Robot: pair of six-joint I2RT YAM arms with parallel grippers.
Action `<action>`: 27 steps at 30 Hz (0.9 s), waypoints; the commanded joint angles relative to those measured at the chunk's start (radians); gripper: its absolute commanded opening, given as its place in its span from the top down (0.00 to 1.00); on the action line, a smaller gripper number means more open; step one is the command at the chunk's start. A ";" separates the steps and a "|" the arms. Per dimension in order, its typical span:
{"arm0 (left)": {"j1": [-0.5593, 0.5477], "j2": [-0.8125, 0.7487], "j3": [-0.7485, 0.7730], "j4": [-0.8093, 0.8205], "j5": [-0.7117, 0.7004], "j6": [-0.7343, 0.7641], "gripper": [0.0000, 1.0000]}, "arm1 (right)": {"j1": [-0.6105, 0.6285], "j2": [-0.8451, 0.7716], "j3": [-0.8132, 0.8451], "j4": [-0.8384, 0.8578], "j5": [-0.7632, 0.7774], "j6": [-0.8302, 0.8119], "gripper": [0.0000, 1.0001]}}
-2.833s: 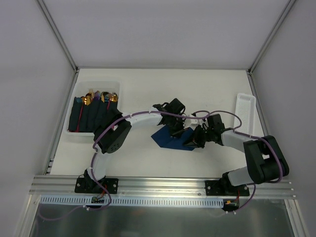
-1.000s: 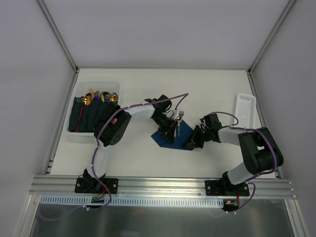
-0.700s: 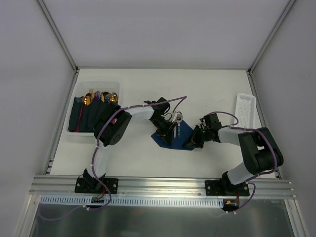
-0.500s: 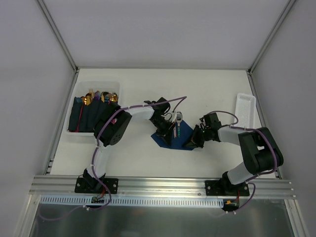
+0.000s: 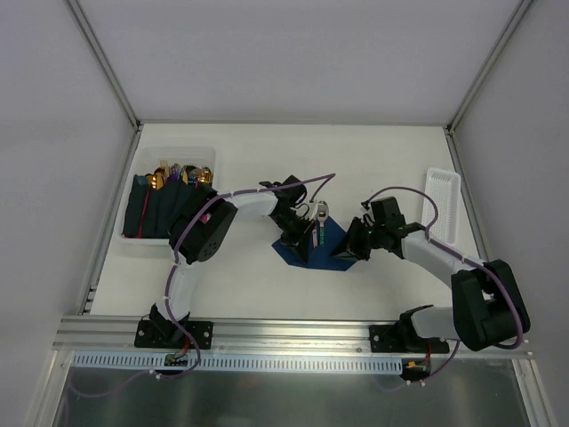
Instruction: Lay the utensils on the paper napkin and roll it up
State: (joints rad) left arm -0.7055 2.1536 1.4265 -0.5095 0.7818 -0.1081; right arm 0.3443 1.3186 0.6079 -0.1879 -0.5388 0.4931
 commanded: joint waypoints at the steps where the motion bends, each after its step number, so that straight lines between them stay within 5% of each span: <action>1: 0.008 0.015 0.003 -0.027 -0.075 0.011 0.96 | 0.021 0.008 -0.007 0.011 -0.016 0.019 0.91; 14: 0.008 0.015 0.005 -0.029 -0.079 0.018 0.96 | 0.055 0.202 -0.030 0.143 -0.021 0.044 0.94; 27: 0.009 0.023 0.000 -0.029 -0.079 0.004 0.98 | 0.038 0.206 -0.022 0.019 0.054 -0.057 0.94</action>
State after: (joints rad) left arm -0.7052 2.1536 1.4269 -0.5102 0.7795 -0.1158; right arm 0.3893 1.5326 0.5797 -0.0666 -0.5545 0.5041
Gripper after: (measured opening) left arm 0.028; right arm 0.060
